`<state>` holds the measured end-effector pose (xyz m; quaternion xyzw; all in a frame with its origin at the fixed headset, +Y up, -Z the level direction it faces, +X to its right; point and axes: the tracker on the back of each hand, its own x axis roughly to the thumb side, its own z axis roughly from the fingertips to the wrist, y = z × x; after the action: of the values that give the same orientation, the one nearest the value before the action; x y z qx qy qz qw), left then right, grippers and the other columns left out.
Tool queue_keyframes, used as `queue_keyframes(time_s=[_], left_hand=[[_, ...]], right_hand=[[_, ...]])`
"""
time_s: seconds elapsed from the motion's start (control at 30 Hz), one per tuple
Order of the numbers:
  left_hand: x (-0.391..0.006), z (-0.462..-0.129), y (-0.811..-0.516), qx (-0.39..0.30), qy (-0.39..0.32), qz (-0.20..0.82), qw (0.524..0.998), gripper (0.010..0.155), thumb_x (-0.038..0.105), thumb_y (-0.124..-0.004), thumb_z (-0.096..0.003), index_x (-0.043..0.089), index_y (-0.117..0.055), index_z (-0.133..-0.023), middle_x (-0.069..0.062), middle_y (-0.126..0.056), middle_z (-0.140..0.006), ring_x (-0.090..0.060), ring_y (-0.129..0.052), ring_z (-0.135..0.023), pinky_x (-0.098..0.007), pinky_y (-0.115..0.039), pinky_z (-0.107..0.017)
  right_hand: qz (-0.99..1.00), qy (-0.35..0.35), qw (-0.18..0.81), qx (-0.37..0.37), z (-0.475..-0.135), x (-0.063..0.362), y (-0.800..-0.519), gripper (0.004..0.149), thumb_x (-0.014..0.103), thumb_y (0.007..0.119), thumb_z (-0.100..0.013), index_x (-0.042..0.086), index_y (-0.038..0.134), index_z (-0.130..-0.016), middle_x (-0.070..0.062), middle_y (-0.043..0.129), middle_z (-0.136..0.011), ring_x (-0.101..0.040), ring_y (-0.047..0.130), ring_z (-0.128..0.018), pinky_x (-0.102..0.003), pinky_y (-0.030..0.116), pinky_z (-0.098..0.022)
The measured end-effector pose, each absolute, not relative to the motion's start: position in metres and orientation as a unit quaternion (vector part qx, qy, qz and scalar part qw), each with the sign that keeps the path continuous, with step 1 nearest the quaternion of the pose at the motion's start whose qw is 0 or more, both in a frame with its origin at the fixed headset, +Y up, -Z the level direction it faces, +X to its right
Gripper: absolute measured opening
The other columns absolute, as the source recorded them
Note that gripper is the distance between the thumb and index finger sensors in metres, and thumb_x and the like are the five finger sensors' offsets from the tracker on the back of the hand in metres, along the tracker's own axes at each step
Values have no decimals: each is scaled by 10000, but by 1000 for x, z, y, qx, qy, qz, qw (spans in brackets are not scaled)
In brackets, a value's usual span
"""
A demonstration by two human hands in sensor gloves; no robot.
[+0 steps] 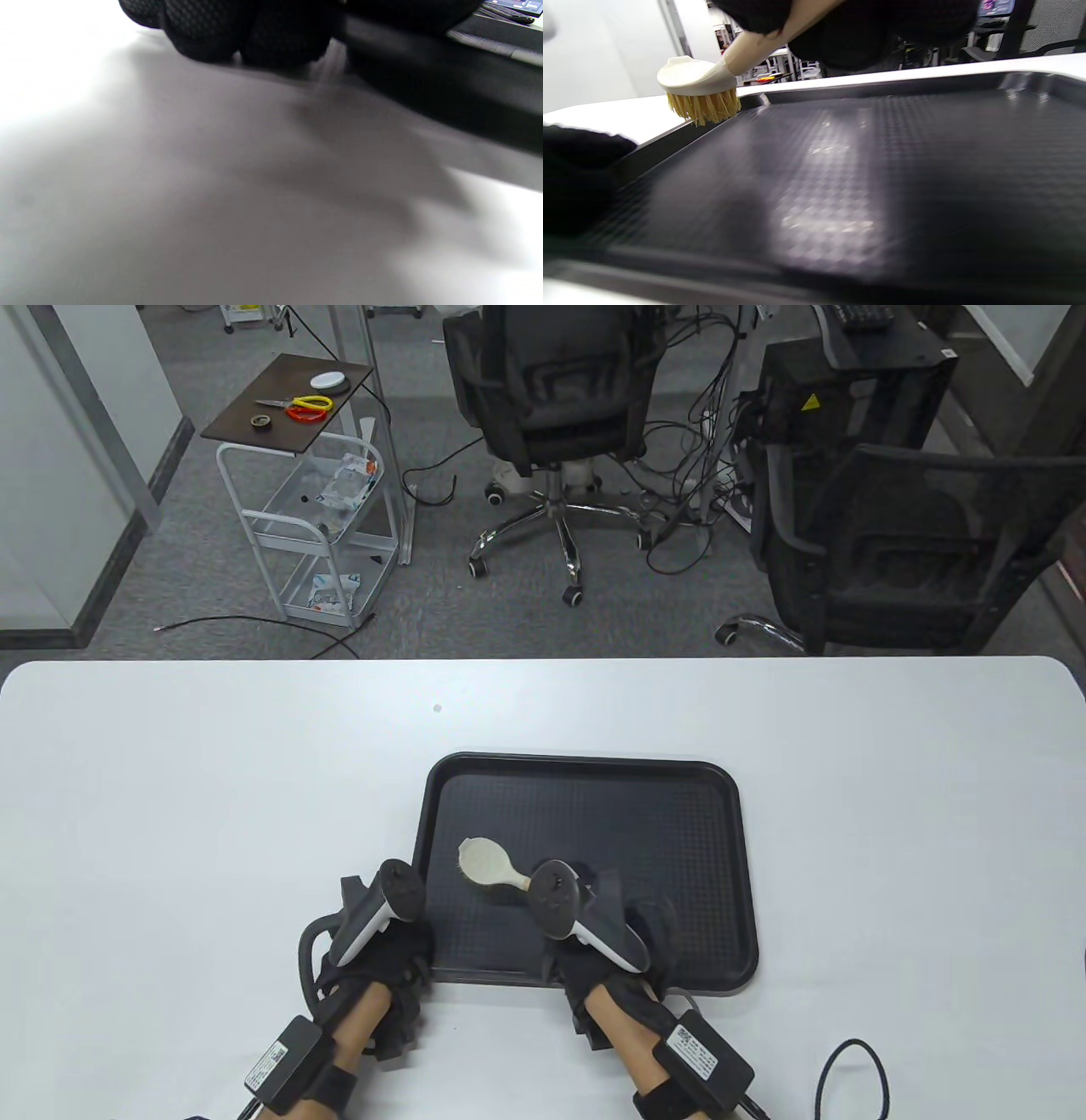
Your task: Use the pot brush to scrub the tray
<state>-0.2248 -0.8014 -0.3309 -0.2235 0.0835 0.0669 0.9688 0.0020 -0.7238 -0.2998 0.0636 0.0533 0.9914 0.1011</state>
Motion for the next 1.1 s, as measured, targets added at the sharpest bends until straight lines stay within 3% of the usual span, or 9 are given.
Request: queue_keyframes(time_s=[0.2, 0.47, 0.93, 1.1], left_hand=[[-225, -331, -801, -227, 81, 71, 968, 770, 508, -701, -461, 164, -364, -1062, 0, -788, -611, -210, -797, -567, -514, -534, -701], [-226, -331, -801, -226, 82, 70, 968, 770, 510, -701, -460, 167, -365, -1062, 3, -788, -611, -207, -797, -568, -513, -535, -701], [-226, -331, -801, -226, 83, 69, 968, 771, 509, -702, -461, 164, -364, -1063, 1, -788, -612, -209, -798, -568, -515, -533, -701], [-226, -331, -801, -226, 83, 70, 968, 769, 509, -701, -462, 166, -364, -1063, 2, -788, -612, -209, -798, -568, -514, -533, -702]], right_hand=[[992, 49, 90, 73, -290, -7, -745, 527, 260, 757, -486, 280, 663, -1004, -82, 722, -976, -260, 876, -715, -447, 795, -498], [993, 60, 87, 58, -278, 22, -758, 523, 262, 756, -483, 287, 667, -998, -82, 725, -971, -254, 880, -716, -443, 805, -498], [989, 87, 80, -89, -255, 185, -748, 510, 235, 783, -473, 300, 711, -973, -103, 746, -956, -288, 885, -718, -490, 797, -508], [986, 88, 54, -132, -248, 224, -742, 509, 230, 784, -474, 295, 713, -974, -108, 748, -955, -294, 882, -717, -496, 792, -508]])
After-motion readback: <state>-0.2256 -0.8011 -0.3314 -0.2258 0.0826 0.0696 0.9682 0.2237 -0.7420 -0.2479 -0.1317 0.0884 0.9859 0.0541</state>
